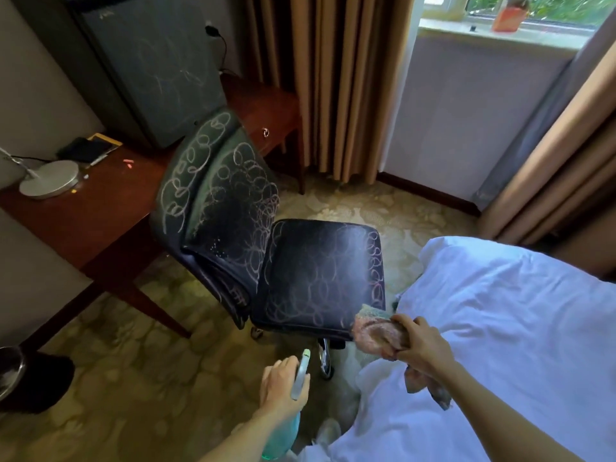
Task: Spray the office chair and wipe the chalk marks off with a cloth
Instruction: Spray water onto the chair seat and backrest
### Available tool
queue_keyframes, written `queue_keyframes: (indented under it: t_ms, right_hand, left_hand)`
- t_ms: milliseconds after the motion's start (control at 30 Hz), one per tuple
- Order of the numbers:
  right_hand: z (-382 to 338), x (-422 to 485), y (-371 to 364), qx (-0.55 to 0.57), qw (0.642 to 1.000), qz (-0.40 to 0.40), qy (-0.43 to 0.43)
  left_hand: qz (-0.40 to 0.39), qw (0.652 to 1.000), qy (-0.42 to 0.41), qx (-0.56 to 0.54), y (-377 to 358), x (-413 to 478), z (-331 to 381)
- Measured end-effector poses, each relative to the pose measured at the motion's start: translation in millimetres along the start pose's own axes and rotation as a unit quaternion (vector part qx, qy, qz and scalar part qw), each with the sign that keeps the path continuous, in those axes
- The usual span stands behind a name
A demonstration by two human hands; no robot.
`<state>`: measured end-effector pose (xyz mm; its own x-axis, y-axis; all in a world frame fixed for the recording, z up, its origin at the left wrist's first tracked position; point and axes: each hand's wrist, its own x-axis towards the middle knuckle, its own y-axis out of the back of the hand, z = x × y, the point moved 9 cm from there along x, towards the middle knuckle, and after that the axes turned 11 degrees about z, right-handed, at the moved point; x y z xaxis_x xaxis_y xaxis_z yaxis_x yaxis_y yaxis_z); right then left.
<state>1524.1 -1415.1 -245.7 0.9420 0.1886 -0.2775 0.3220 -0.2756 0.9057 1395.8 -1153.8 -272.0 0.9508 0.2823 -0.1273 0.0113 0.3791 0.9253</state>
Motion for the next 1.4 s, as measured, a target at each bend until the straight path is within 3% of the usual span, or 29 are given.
queue_keyframes:
  t_ms: [133, 400, 533, 700, 933, 1167, 1400]
  right_hand:
    - [17.7, -8.5, -3.0, 0.011, 1.0, 0.002, -0.022]
    - [46.1, -18.8, 3.0, -0.007, 0.999, 0.013, -0.048]
    - [52.7, -18.8, 4.7, -0.008, 0.998, 0.012, -0.061]
    - [44.2, -15.1, 6.5, -0.01, 0.998, 0.008, -0.054]
    - [22.1, -5.7, 8.8, -0.008, 0.999, 0.014, -0.029]
    - [12.4, -2.6, 10.9, -0.01, 0.999, 0.02, -0.024]
    - [0.2, -4.2, 8.4, -0.022, 0.999, 0.021, -0.02]
  left_hand:
    - [-0.046, 0.994, -0.085, 0.042, -16.5, 1.0, 21.6]
    - [-0.083, 0.991, -0.098, 0.033, -38.4, 3.3, 42.8]
    - [-0.058, 0.988, -0.14, 0.03, -33.1, 6.2, 47.1]
    - [-0.019, 0.991, -0.13, -0.035, -21.1, 11.2, 49.2]
    - [0.011, 0.998, -0.029, -0.058, -6.5, 28.7, 41.3]
    - [-0.02, 0.995, -0.102, -0.008, -7.2, 23.8, 29.7]
    - [-0.04, 0.996, -0.08, -0.002, -9.2, 21.0, 22.5]
